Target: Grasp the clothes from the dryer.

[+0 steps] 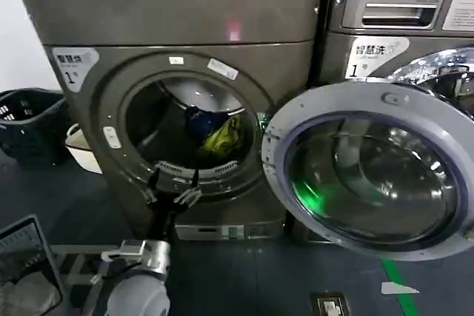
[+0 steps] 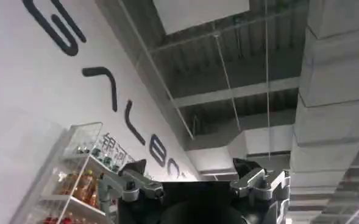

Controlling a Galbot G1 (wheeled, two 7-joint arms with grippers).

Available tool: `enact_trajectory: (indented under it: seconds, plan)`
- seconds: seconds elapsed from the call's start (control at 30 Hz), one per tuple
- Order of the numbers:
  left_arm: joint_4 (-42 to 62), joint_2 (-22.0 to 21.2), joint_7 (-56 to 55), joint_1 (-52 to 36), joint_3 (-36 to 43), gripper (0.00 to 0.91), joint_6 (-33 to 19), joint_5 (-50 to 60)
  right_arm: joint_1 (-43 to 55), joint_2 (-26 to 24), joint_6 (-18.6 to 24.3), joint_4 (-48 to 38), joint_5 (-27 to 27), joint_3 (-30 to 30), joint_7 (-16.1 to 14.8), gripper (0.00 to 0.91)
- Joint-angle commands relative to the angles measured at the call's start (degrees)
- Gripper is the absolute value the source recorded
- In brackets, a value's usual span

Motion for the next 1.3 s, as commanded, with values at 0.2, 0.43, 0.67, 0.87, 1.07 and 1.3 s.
enact_trajectory:
  seconds: [0.2, 0.43, 0.67, 0.87, 1.07, 1.3]
  plan:
    - [0.03, -0.03, -0.03, -0.17, -0.04, 0.907, 0.02, 0.05, 0.11, 0.12, 0.57, -0.21, 0.00, 0.03, -0.09, 0.907]
    - [0.20, -0.14, -0.02, -0.18, -0.16, 0.907, 0.00, 0.07, 0.33, 0.21, 0.61, -0.16, 0.01, -0.45, -0.25, 0.907]
    - [0.27, -0.20, -0.04, -0.30, -0.17, 0.907, 0.05, 0.01, 0.36, 0.03, 0.58, -0.10, -0.02, -0.46, -0.33, 0.907]
    - [0.44, -0.25, -0.09, -0.71, 0.00, 0.907, 0.15, -0.13, 0.15, 0.27, 0.58, 0.04, -0.01, -0.31, -0.52, 0.907]
    - [0.44, -0.21, -0.15, -1.08, 0.06, 0.907, 0.32, -0.23, -0.14, 0.22, 0.65, 0.09, 0.08, -0.01, -0.54, 0.907]
    - [0.38, -0.14, -0.26, -1.16, 0.10, 0.907, 0.47, -0.29, -0.05, 0.28, 0.63, 0.37, 0.06, -0.12, -0.67, 0.907]
